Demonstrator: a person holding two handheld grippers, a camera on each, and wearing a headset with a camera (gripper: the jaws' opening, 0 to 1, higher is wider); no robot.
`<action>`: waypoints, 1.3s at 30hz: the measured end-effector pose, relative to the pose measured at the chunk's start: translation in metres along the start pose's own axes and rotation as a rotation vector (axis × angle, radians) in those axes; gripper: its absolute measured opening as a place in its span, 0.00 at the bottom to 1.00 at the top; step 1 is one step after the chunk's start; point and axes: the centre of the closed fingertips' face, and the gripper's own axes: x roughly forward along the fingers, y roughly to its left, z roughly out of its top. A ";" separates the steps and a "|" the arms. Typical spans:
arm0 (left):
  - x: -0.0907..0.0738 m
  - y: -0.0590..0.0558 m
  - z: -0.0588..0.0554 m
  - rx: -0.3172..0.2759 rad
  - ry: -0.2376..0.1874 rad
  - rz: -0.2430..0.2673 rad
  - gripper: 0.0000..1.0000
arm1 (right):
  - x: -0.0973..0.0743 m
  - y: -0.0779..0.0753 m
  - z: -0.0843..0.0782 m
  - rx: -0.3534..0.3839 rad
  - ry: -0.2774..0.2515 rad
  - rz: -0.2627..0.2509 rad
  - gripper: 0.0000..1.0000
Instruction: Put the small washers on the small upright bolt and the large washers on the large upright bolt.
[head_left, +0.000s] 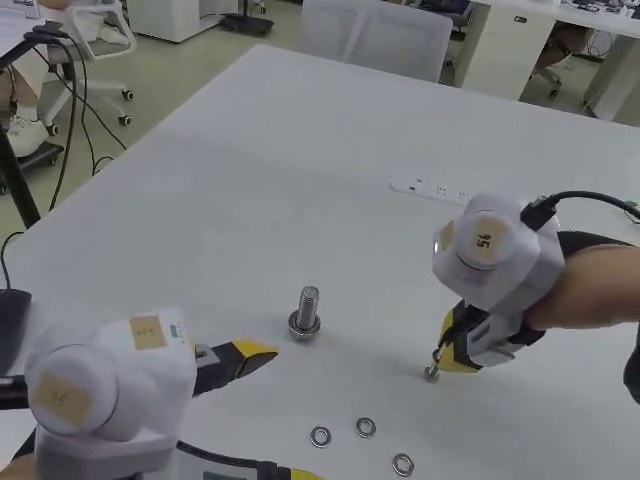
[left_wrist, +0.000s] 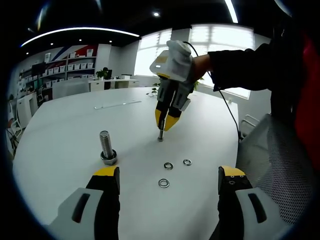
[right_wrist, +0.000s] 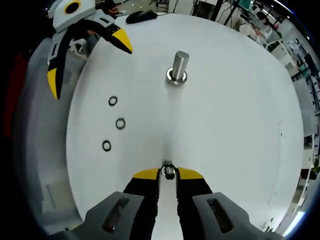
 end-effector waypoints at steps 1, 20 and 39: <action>0.000 0.000 0.000 0.000 0.000 0.000 0.80 | 0.002 -0.001 0.000 0.001 -0.003 0.000 0.13; -0.001 0.000 -0.003 -0.005 0.005 0.015 0.80 | 0.029 0.000 -0.007 0.025 0.003 0.014 0.14; -0.003 0.000 -0.002 -0.004 0.004 0.019 0.80 | 0.034 -0.004 -0.004 0.029 0.006 0.003 0.16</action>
